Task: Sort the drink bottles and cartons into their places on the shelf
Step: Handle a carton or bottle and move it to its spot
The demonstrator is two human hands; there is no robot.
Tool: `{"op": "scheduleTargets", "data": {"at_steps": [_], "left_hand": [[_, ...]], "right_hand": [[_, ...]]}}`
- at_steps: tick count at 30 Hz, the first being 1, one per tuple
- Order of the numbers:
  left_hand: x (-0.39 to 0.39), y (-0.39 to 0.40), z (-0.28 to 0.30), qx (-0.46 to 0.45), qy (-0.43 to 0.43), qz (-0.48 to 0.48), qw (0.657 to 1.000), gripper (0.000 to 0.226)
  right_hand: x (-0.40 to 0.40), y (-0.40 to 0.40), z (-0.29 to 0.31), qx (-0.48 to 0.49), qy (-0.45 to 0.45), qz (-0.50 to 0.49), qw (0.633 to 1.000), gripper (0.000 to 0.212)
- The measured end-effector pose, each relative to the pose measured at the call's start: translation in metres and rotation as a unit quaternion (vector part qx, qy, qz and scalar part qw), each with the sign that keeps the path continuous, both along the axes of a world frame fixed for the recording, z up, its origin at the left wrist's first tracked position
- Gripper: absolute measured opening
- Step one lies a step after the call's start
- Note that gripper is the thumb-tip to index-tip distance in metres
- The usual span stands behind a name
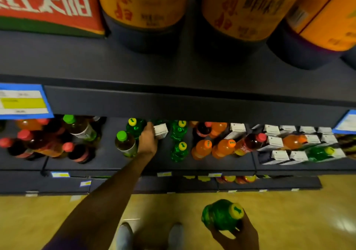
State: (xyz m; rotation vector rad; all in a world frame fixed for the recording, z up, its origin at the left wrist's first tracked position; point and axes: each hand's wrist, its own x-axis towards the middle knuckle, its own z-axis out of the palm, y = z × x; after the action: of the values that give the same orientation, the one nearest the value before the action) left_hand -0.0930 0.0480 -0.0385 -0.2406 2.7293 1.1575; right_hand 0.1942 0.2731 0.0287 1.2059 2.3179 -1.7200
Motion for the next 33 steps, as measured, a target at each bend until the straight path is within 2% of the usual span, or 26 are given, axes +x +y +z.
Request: {"op": "scheduleTargets", "data": {"at_steps": [2,4,11,15,21,25,33], "left_hand": [[0.02,0.0,0.012,-0.021,0.032,-0.009,0.999,0.041],[0.047,-0.004,0.029,0.0,0.049,0.002,0.999,0.031],[0.174,-0.065,0.11,0.105,0.14,0.051,0.983,0.028],[0.216,-0.108,0.134,0.136,0.125,0.081,0.979,0.038],[0.219,-0.142,0.139,0.104,0.132,0.071,0.983,0.045],[0.206,-0.155,0.133,0.104,0.139,0.078,0.982,0.043],[0.181,-0.179,0.114,0.122,0.146,0.081,0.978,0.048]], "right_hand": [[0.001,-0.004,0.006,-0.013,0.03,0.019,0.999,0.076],[0.004,-0.006,0.006,-0.016,0.038,0.038,0.998,0.08],[-0.004,-0.032,0.04,0.039,0.055,0.099,0.993,0.071],[-0.018,-0.06,0.055,0.044,0.06,0.126,0.989,0.066],[-0.082,-0.115,0.06,0.078,0.092,0.164,0.979,0.054],[-0.159,-0.155,0.046,0.111,0.101,0.182,0.972,0.057],[-0.262,-0.185,-0.008,0.17,0.003,0.2,0.965,0.064]]}}
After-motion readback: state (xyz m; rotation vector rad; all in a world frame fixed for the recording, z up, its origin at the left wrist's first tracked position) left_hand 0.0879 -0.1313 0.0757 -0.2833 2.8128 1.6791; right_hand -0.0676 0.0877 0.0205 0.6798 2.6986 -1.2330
